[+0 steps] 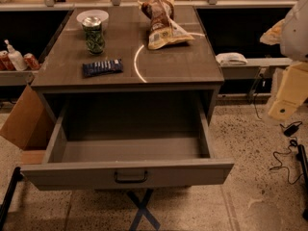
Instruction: Place green can into top drawer
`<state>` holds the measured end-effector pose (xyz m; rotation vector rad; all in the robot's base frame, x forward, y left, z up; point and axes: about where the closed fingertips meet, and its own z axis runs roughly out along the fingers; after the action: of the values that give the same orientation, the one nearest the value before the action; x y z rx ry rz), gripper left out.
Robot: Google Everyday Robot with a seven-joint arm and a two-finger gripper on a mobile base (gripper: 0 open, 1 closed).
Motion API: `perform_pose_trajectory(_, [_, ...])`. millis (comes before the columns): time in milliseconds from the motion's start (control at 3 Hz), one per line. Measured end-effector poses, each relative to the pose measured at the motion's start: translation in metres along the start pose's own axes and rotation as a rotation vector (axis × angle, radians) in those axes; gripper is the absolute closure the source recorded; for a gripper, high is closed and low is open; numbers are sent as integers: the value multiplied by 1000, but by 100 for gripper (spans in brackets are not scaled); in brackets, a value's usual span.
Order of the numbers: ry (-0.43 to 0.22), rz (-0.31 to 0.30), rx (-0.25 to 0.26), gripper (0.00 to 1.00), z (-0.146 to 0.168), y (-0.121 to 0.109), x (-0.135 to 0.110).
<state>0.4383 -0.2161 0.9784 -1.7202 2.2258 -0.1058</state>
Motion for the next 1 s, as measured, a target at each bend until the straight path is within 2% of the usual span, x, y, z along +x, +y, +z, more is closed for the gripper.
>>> perform_pose_trajectory(333, [0,0,0,0,0,0,0])
perform_pose_trajectory(667, [-59,42,-4,0,16,-23,-15])
perform_pose_trajectory(1000, [-156,99,-25,0,44,-59,-45])
